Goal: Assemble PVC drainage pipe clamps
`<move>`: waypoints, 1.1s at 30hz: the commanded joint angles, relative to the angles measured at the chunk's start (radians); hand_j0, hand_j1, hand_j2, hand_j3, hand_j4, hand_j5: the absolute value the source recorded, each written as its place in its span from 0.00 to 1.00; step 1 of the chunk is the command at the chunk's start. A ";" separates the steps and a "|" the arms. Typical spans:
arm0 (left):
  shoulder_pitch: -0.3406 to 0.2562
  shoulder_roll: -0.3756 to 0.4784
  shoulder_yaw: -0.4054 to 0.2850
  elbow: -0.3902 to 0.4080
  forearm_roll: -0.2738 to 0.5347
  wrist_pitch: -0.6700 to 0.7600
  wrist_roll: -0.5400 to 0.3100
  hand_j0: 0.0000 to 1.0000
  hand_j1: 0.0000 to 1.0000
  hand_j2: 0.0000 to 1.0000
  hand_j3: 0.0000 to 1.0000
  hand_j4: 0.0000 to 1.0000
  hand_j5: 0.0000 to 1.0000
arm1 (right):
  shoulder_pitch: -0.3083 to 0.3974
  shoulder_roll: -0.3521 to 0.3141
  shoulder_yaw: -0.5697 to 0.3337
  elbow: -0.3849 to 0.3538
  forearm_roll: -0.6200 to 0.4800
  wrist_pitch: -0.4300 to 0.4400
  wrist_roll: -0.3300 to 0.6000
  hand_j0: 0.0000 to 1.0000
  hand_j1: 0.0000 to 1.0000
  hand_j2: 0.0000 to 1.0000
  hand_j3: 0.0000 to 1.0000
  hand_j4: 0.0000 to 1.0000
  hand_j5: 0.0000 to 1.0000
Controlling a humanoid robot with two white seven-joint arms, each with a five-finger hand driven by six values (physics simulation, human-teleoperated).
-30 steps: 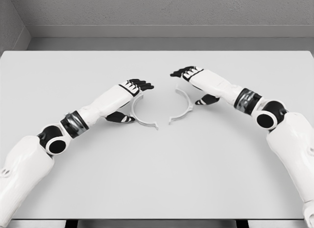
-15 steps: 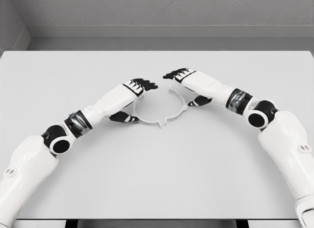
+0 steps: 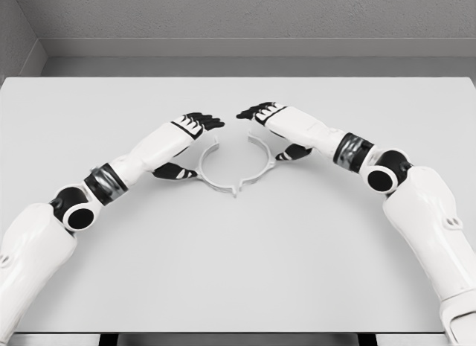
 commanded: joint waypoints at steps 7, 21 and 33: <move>-0.002 0.002 0.016 0.007 0.008 0.000 0.001 1.00 1.00 1.00 1.00 1.00 1.00 | -0.012 0.002 0.006 0.007 -0.008 0.001 -0.002 1.00 1.00 1.00 1.00 1.00 1.00; -0.012 0.013 0.021 0.041 0.010 0.000 0.001 1.00 1.00 1.00 1.00 1.00 1.00 | -0.074 0.034 0.012 0.100 -0.004 0.001 0.000 1.00 1.00 1.00 1.00 1.00 1.00; -0.035 0.024 0.038 0.064 0.013 0.000 0.002 1.00 1.00 1.00 1.00 1.00 1.00 | -0.095 0.069 0.046 0.148 -0.004 0.001 -0.002 1.00 1.00 1.00 1.00 1.00 1.00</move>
